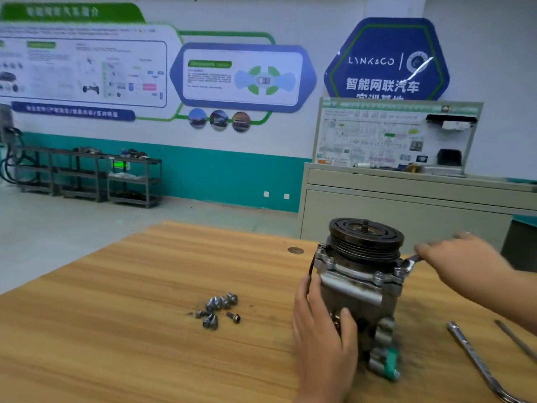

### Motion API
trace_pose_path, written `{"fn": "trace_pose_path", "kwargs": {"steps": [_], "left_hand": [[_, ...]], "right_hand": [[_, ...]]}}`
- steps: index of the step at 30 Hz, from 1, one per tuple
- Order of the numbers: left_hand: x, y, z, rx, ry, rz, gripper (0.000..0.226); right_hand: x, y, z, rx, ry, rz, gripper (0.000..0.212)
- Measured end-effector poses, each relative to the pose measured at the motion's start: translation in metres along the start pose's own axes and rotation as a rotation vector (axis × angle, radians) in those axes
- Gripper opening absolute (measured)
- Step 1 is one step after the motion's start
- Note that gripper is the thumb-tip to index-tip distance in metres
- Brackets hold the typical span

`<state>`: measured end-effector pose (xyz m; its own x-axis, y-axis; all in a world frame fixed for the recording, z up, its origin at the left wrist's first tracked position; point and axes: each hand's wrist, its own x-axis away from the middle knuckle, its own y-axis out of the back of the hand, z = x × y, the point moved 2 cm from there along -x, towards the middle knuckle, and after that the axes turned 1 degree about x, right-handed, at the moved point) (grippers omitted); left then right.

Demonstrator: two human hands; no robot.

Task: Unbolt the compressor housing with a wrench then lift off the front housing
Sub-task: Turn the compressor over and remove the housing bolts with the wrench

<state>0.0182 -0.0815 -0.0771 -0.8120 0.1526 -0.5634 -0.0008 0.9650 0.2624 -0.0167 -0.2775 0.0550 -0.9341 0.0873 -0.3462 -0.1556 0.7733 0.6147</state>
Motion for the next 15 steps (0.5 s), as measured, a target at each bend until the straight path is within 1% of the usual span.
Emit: {"fn": "trace_pose_path", "kwargs": {"steps": [4, 6, 8, 11, 15], "left_hand": [[-0.001, 0.002, 0.000, 0.009, 0.001, -0.012, 0.060], [0.000, 0.002, -0.001, 0.022, -0.003, -0.019, 0.059], [0.000, 0.002, -0.002, 0.030, -0.004, -0.025, 0.059], [-0.001, 0.000, -0.003, 0.032, -0.012, -0.032, 0.060], [0.001, 0.002, -0.004, 0.047, -0.035, -0.043, 0.058]], "right_hand": [[-0.013, 0.008, 0.014, -0.040, -0.035, -0.050, 0.032], [-0.007, 0.008, 0.010, -0.091, -0.064, -0.050, 0.035], [0.006, 0.009, 0.002, -0.162, -0.149, -0.085, 0.038], [0.032, 0.012, -0.009, -0.266, -0.265, -0.162, 0.029], [0.066, 0.017, -0.012, -0.375, -0.284, -0.074, 0.016]]}}
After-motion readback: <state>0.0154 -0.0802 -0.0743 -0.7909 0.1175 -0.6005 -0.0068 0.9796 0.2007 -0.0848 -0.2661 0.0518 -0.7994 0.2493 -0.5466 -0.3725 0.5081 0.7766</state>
